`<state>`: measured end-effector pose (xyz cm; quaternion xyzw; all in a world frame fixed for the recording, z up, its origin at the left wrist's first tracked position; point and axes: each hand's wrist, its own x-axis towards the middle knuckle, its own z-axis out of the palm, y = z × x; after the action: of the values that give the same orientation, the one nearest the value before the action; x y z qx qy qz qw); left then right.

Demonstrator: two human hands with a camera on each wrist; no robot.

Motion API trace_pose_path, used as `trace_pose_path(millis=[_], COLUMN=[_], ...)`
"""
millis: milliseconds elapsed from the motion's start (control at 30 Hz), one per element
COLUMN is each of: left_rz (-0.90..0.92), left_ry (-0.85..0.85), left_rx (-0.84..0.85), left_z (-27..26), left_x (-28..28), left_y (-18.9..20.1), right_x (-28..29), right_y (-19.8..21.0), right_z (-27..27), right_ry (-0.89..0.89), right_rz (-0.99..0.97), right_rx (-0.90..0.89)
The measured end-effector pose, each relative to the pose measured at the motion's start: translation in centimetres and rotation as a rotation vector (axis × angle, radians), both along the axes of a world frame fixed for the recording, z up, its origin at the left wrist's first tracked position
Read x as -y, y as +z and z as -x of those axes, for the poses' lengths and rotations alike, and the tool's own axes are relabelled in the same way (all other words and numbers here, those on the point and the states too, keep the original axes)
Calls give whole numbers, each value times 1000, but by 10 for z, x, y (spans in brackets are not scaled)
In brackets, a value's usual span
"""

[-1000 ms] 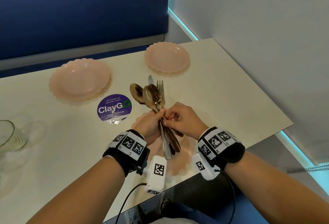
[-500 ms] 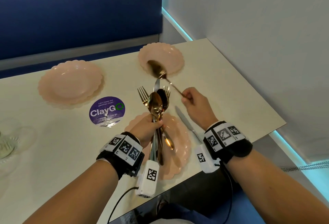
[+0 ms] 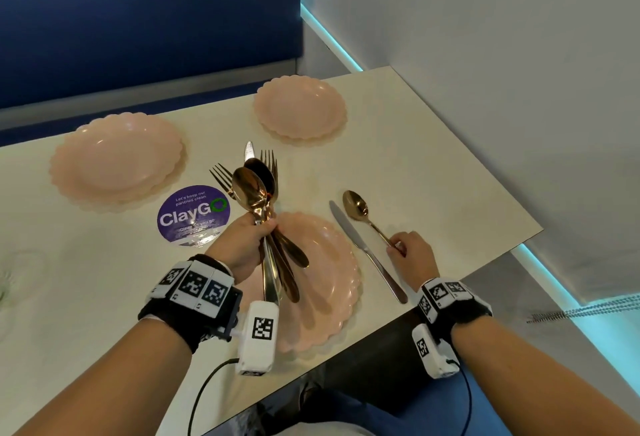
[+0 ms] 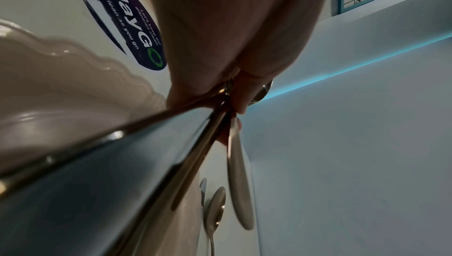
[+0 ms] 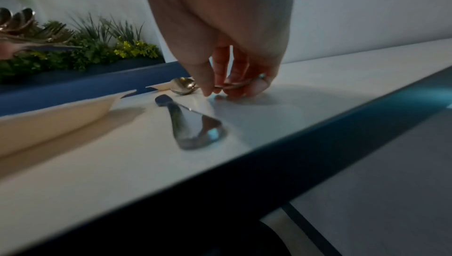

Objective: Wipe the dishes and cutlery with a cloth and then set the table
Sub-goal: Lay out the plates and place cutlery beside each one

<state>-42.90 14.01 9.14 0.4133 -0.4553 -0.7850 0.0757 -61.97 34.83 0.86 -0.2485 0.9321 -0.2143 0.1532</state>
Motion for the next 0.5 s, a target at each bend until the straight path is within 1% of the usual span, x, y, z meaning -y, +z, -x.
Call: trace_pose_path(millis=[133, 233, 500], left_rz=[-6, -17, -14], left_ry=[-4, 6, 8], left_rx=[10, 9, -4], left_z=[-3, -6, -12], left_x=[-3, -3, -4], left_y=[1, 1, 0], right_x=[-1, -1, -9], right_y=[-3, -1, 0], right_z=[-2, -4, -7], right_ry=[17, 35, 40], right_rz=[-32, -15, -55], right_rx=[-81, -67, -52])
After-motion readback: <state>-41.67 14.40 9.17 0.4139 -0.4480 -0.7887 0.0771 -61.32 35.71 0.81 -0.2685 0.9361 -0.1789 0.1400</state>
